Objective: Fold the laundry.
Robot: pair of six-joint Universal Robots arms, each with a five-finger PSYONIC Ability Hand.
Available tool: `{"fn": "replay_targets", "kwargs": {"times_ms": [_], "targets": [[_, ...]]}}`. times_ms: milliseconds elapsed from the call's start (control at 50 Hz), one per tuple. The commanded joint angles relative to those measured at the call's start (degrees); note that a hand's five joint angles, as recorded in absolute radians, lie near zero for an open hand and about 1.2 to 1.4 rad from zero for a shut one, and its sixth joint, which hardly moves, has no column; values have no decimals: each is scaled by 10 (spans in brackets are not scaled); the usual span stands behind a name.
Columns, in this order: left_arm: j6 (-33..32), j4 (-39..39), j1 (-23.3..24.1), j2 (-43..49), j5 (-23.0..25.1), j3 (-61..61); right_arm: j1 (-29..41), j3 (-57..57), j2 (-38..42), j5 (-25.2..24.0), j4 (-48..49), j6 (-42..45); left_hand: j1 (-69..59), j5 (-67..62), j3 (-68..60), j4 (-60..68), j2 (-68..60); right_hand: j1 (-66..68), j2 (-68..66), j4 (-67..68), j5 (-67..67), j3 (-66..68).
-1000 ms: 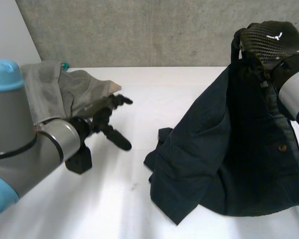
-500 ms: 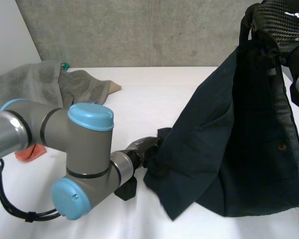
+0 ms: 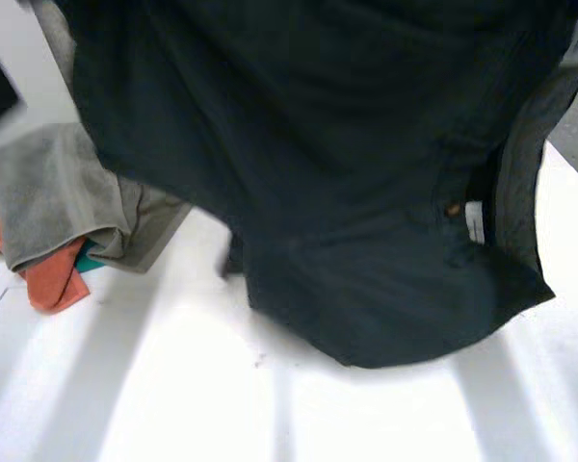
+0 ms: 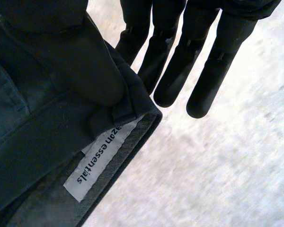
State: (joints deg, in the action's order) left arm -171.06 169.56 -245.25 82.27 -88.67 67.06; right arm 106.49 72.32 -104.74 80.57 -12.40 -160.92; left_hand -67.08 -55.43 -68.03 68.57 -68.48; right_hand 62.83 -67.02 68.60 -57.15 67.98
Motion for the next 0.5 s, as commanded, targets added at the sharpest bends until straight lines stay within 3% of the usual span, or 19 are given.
{"fn": "replay_targets", "kwargs": {"times_ms": [20, 220, 380, 500], "targets": [[-1, -24, -4, -87, 6, -66, 2, -47, -56, 0, -54, -25, -129, -146, -120, 114, -115, 172, -130, 114, -129, 120], [-5, -20, -12, -51, 20, -94, -1, -65, -53, 0, -61, -44, -129, -146, -120, 114, -115, 172, -130, 114, -129, 120], [-34, -3, -23, 111, 39, -98, -10, -65, 111, -1, -47, -56, -129, -146, -120, 114, -115, 172, -130, 114, -129, 120], [-98, 96, -14, 265, 39, -112, -17, -72, 261, 32, 42, -68, -129, -146, -120, 114, -115, 172, -130, 114, -129, 120]]}}
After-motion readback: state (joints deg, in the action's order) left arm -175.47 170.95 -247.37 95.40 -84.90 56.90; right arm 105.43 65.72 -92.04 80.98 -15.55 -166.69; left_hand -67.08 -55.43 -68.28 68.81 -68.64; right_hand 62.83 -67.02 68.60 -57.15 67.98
